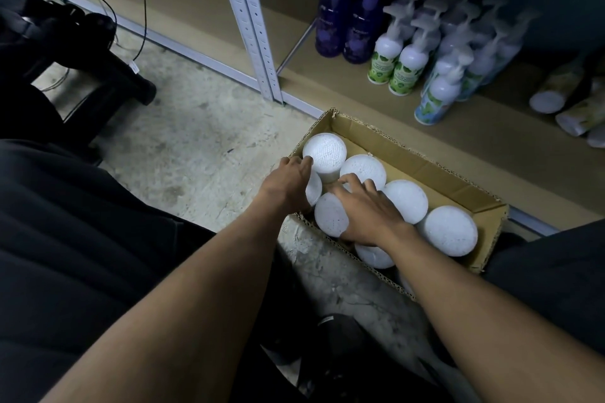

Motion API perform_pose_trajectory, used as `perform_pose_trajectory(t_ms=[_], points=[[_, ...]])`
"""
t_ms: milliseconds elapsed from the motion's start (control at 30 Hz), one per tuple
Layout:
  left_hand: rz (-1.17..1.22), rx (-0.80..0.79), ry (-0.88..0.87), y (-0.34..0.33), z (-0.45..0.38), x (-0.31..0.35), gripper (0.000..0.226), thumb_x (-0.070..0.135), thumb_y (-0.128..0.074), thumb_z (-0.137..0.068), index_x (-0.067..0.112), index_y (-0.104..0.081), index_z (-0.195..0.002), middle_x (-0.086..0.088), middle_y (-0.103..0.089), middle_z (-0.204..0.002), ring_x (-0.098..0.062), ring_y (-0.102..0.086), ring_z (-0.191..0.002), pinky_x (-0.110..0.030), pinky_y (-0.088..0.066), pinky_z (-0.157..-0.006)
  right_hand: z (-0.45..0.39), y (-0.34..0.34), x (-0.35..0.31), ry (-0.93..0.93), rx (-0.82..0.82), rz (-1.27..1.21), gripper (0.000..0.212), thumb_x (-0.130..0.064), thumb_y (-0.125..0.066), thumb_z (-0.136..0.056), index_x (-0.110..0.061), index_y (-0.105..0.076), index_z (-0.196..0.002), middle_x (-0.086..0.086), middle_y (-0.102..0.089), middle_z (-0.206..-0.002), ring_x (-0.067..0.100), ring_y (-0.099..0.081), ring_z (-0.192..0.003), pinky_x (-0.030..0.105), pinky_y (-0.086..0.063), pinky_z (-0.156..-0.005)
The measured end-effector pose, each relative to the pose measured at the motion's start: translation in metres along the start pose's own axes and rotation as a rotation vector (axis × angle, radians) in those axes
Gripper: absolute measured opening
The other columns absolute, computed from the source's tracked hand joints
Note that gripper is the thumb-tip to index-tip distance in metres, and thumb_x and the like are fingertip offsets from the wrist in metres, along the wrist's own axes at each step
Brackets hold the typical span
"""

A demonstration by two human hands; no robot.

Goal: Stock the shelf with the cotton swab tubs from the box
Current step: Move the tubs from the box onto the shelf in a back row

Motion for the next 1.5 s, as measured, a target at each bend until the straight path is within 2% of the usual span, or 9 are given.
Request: perform_pose_trajectory(t_ms=[233, 333, 433, 633, 767, 933, 1200, 1400, 1500], points=[[-0.067, -0.004, 0.003, 0.009, 0.002, 0.004, 0.08, 0.042, -0.077, -0.072, 0.01, -0.039, -0.134, -0.015, -0.049, -0.134, -0.033, -0.046, -0.122, -0.045, -0.051, -0.091, 0.002, 0.01, 0.0, 0.026, -0.027, -0.018, 0.081, -0.041, -0.083, -0.066, -0.027, -0.041, -0.134, -0.001, -0.029, -0.144, 0.029, -0.04, -0.12, 0.041, -0.044, -0.087], [-0.071, -0.023, 0.004, 0.018, 0.003, 0.008, 0.087, 0.048, -0.079, -0.067, 0.011, -0.041, -0.136, -0.014, -0.048, -0.135, -0.032, -0.05, -0.122, -0.045, -0.052, -0.092, 0.003, 0.02, 0.001, 0.047, -0.046, -0.043, 0.084, -0.047, -0.083, -0.066, -0.027, -0.041, -0.136, -0.003, -0.037, -0.137, 0.026, -0.041, -0.119, 0.038, -0.044, -0.083], [-0.057, -0.05, 0.007, 0.031, 0.007, 0.011, 0.091, 0.045, -0.081, -0.066, 0.011, -0.041, -0.14, -0.014, -0.045, -0.137, -0.031, -0.049, -0.124, -0.046, -0.052, -0.094, 0.004, 0.034, 0.003, 0.057, -0.078, -0.106, 0.081, -0.046, -0.082, -0.066, -0.028, -0.042, -0.134, -0.005, -0.042, -0.126, 0.023, -0.045, -0.115, 0.037, -0.046, -0.076], [-0.021, -0.035, 0.001, 0.066, 0.023, 0.019, 0.093, 0.037, -0.084, -0.062, 0.01, -0.044, -0.141, -0.013, -0.045, -0.134, -0.033, -0.05, -0.122, -0.044, -0.05, -0.096, 0.013, 0.066, 0.001, 0.055, -0.124, -0.164, 0.094, -0.049, -0.082, -0.052, -0.033, -0.043, -0.136, -0.008, -0.039, -0.123, 0.019, -0.052, -0.111, 0.043, -0.053, -0.084], [0.012, 0.009, -0.024, 0.091, 0.034, 0.029, 0.096, 0.037, -0.085, -0.059, 0.013, -0.045, -0.143, -0.011, -0.047, -0.13, -0.033, -0.059, -0.112, -0.042, -0.051, -0.095, 0.023, 0.094, 0.0, 0.071, -0.104, -0.153, 0.093, -0.042, -0.087, -0.056, -0.023, -0.046, -0.137, -0.003, -0.043, -0.126, 0.02, -0.051, -0.114, 0.036, -0.049, -0.091], [-0.042, 0.037, -0.06, 0.134, 0.048, 0.047, 0.088, 0.042, -0.084, -0.061, 0.015, -0.05, -0.138, -0.007, -0.051, -0.127, -0.025, -0.058, -0.111, -0.034, -0.051, -0.094, 0.046, 0.146, 0.001, 0.096, -0.102, -0.086, 0.09, -0.042, -0.085, -0.065, -0.022, -0.043, -0.143, -0.001, -0.042, -0.128, 0.02, -0.05, -0.115, 0.03, -0.044, -0.088], [-0.129, 0.113, -0.139, 0.234, 0.08, 0.086, 0.086, 0.055, -0.077, -0.063, 0.025, -0.048, -0.137, 0.001, -0.056, -0.131, -0.023, -0.058, -0.114, -0.035, -0.051, -0.095, 0.099, 0.241, 0.001, 0.109, 0.011, -0.062, 0.091, -0.057, -0.077, -0.064, -0.038, -0.041, -0.146, -0.01, -0.045, -0.127, 0.013, -0.047, -0.118, 0.037, -0.045, -0.101], [-0.204, 0.221, -0.258, 0.318, 0.109, 0.129, 0.088, 0.059, -0.08, -0.063, 0.029, -0.047, -0.139, 0.004, -0.053, -0.132, -0.019, -0.052, -0.119, -0.037, -0.048, -0.098, 0.156, 0.329, 0.004, 0.138, 0.178, -0.025, 0.077, -0.06, -0.074, -0.069, -0.057, -0.043, -0.139, -0.016, -0.05, -0.127, 0.008, -0.05, -0.114, 0.035, -0.045, -0.1], [-0.25, 0.317, -0.334, 0.357, 0.12, 0.157, 0.084, 0.057, -0.08, -0.065, 0.029, -0.049, -0.138, 0.001, -0.053, -0.133, -0.02, -0.051, -0.12, -0.033, -0.045, -0.099, 0.185, 0.37, 0.01, 0.105, 0.24, 0.0, 0.071, -0.055, -0.077, -0.072, -0.056, -0.047, -0.137, -0.02, -0.05, -0.127, 0.005, -0.051, -0.113, 0.033, -0.044, -0.102]])
Point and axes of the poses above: each hand's wrist, its own z-axis away from the middle knuckle, its own y-axis out of the back of the hand, x = y × z, the point moved 1 cm from there along -z, towards the middle knuckle
